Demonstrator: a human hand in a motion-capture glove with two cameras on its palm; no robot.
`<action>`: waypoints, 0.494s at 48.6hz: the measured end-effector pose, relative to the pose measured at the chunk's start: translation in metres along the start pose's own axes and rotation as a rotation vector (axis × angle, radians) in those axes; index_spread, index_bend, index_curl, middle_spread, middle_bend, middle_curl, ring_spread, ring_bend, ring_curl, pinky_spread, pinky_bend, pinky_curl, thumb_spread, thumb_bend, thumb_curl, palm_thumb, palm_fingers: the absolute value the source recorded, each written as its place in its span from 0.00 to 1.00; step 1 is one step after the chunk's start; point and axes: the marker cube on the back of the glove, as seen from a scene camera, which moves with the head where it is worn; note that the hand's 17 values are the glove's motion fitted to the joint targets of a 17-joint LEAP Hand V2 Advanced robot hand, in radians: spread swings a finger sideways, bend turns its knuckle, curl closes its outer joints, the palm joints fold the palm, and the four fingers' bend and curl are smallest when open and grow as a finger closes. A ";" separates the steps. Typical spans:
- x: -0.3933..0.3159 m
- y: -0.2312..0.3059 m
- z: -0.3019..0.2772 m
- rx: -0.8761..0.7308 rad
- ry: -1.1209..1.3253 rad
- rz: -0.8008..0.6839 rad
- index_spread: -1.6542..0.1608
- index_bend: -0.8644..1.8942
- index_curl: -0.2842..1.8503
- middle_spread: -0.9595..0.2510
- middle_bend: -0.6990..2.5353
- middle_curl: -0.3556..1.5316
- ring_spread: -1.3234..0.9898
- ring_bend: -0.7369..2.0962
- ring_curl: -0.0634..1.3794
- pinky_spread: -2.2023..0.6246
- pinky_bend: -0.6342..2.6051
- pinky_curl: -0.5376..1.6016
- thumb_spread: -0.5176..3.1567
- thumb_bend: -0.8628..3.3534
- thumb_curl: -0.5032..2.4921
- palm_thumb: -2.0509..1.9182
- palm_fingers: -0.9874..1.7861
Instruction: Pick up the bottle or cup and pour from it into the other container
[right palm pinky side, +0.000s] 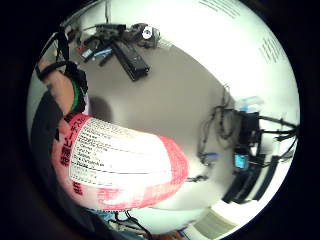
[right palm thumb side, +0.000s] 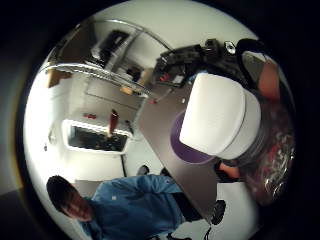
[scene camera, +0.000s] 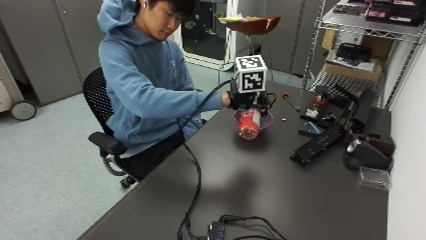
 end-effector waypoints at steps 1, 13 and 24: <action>-0.006 -0.002 0.000 -0.020 0.043 -0.013 0.86 0.38 0.34 0.76 0.31 0.43 0.52 0.43 0.33 0.77 0.28 0.42 0.22 0.20 0.38 0.78 0.78; -0.060 -0.024 0.018 -0.201 0.703 -0.157 0.85 0.38 0.35 0.76 0.31 0.44 0.52 0.43 0.34 0.77 0.27 0.42 0.22 0.20 0.38 0.78 0.78; -0.125 -0.047 0.054 -0.359 1.164 -0.216 0.85 0.37 0.35 0.75 0.30 0.44 0.52 0.42 0.34 0.76 0.27 0.42 0.22 0.20 0.39 0.78 0.77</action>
